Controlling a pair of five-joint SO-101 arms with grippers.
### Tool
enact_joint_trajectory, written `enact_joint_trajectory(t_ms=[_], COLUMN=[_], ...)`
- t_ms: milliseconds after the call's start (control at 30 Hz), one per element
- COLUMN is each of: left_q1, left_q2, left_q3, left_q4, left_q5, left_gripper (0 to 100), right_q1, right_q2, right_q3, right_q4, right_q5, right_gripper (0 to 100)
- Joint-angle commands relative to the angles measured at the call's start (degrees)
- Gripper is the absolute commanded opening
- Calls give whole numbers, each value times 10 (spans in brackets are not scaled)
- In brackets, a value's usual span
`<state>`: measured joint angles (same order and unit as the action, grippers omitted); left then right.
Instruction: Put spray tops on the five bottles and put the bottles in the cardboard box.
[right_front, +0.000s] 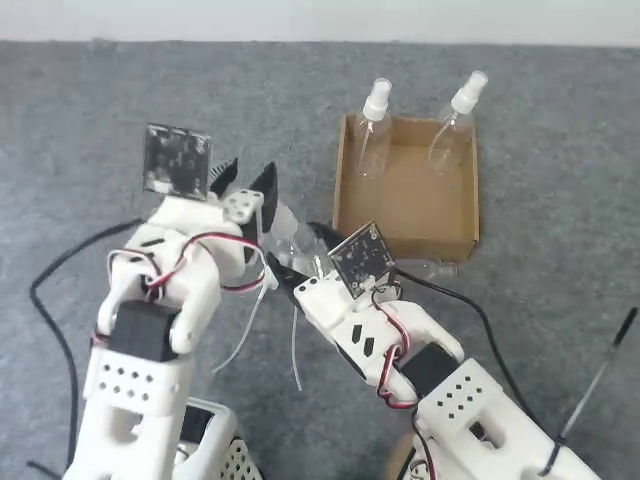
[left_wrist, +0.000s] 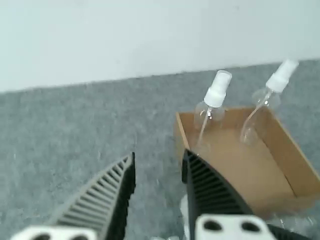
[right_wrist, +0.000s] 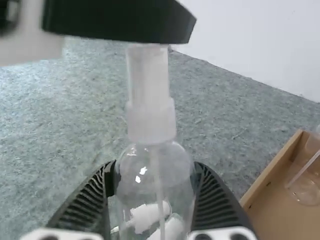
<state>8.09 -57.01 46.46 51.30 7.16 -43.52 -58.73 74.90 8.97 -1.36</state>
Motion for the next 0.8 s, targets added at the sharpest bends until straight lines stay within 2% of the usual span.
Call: enact_joint_trajectory(t_ms=[0, 200, 333, 467, 633, 767], left_q1=[-4, -40, -103, -142, -109, -7], left_q2=[-33, -81, -113, -177, -288, -351], left_q3=[44, 3, -49, -5, 127, 220], left_q4=[-29, -25, 1, 24, 23, 21], left_q5=[-15, -13, -2, 22, 17, -42], left_gripper=[122, 155, 167, 167, 167, 167], right_q1=[7, 7, 11, 15, 79, 130], right_q2=[-22, -22, -22, -22, -17, -15], right_q3=[-15, -14, -14, -18, -55, -169], right_q4=[-11, -11, -11, -10, -7, 73], right_q5=[-6, -5, -4, -3, -3, -6], right_gripper=[6, 6, 6, 6, 6, 6])
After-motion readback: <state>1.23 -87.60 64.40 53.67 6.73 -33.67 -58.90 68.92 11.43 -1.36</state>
